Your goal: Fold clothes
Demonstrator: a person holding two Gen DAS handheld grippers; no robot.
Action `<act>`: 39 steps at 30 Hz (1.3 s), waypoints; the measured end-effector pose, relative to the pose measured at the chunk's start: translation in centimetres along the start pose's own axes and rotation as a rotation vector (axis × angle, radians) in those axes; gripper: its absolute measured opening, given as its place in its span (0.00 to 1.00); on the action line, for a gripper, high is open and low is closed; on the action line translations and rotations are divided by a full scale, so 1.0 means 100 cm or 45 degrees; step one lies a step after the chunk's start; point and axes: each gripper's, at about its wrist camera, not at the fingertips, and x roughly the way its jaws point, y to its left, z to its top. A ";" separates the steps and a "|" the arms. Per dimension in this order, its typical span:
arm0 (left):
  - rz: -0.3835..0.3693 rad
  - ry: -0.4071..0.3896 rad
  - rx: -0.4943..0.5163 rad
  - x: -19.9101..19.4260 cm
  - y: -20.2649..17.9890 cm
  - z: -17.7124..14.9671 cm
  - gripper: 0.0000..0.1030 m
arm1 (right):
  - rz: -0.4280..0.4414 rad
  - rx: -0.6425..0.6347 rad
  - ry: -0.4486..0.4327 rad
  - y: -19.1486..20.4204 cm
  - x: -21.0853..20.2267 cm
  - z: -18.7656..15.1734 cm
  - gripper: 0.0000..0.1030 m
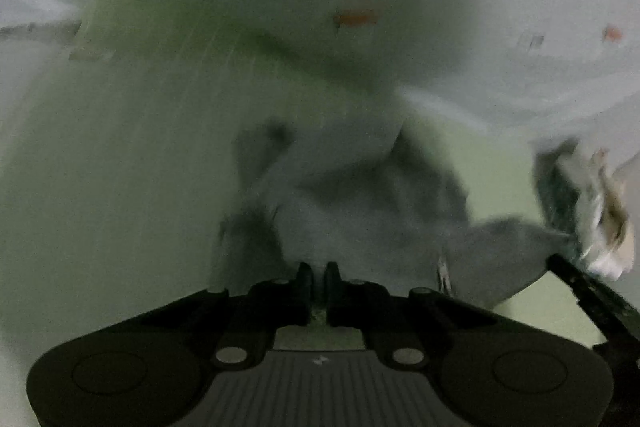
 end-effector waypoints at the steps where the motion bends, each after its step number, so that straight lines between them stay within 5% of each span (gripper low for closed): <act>1: -0.016 -0.029 -0.012 0.002 0.000 0.015 0.06 | -0.012 0.006 -0.013 -0.001 0.008 0.009 0.00; 4: -0.015 -0.185 -0.157 0.018 0.001 0.065 0.09 | -0.048 0.026 -0.053 -0.005 0.032 0.036 0.00; 6: 0.023 -0.285 -0.301 0.027 0.007 0.086 0.25 | -0.072 0.039 -0.080 -0.007 0.049 0.054 0.10; 7: 0.039 -0.311 -0.325 0.031 0.009 0.094 0.45 | -0.084 0.045 -0.093 -0.009 0.057 0.063 0.19; 8: 0.033 -0.325 -0.311 0.034 0.011 0.101 0.70 | -0.096 0.052 -0.107 -0.010 0.065 0.072 0.43; 9: 0.028 -0.317 -0.274 0.039 0.013 0.100 0.80 | -0.108 0.058 -0.120 -0.011 0.073 0.081 0.69; 11: 0.017 -0.295 -0.194 0.049 0.017 0.096 0.85 | -0.124 0.068 -0.132 -0.013 0.088 0.094 0.84; 18: 0.175 0.136 0.026 0.113 0.029 0.031 0.87 | -0.054 0.099 0.392 -0.018 0.135 -0.001 0.93; 26: 0.117 0.233 0.126 0.139 0.025 0.015 0.90 | 0.027 0.321 0.471 -0.040 0.150 -0.038 1.00; 39: 0.022 0.263 0.271 0.164 -0.004 0.010 0.99 | 0.164 0.212 0.497 -0.007 0.170 -0.032 1.00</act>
